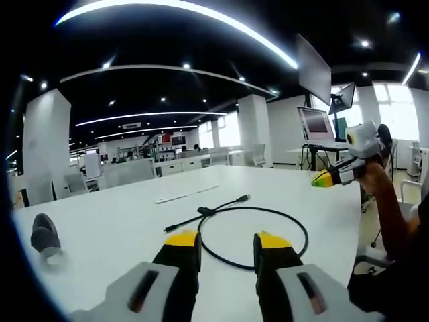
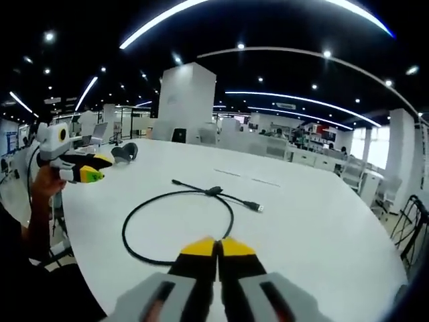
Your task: Find the charging cable on the desk, coil it up and secure with Velcro.
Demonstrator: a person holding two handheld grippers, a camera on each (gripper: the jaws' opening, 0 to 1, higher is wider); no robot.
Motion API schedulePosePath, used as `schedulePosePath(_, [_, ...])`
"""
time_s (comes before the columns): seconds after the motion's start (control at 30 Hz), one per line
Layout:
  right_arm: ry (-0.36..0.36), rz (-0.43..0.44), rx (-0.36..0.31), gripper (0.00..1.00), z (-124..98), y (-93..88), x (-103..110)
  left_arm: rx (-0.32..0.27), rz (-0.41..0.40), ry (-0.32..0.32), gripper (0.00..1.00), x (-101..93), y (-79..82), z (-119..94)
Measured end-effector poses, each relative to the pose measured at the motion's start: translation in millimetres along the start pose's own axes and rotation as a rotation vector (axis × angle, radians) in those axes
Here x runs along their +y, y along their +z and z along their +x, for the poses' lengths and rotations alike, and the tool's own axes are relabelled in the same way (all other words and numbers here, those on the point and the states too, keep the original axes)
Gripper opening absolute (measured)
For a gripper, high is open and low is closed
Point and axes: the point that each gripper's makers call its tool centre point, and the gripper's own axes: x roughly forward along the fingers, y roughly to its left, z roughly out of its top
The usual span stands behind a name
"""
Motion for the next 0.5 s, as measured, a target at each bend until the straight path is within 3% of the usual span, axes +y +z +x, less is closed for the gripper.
schedulePosePath(0.03, [-0.026,-0.041,0.010,0.04,0.1,-1.7,-3.5,0.001,0.001,-0.001,0.31,-0.4,-0.2,0.2])
schedulePosePath(0.23, [-0.048,-0.033,0.025,0.20,0.9,-3.5,-4.7,0.002,0.004,-0.003,0.31,-1.5,0.1,0.7])
schedulePosePath(0.4, [-0.055,0.008,-0.006,0.37,-1.1,3.4,-5.5,0.004,0.003,-0.003,0.31,-1.6,-0.6,1.4])
schedulePosePath(0.5, [-0.058,0.011,-0.026,0.39,-2.0,7.5,-6.4,0.005,0.002,-0.005,0.31,-2.1,-0.8,1.8])
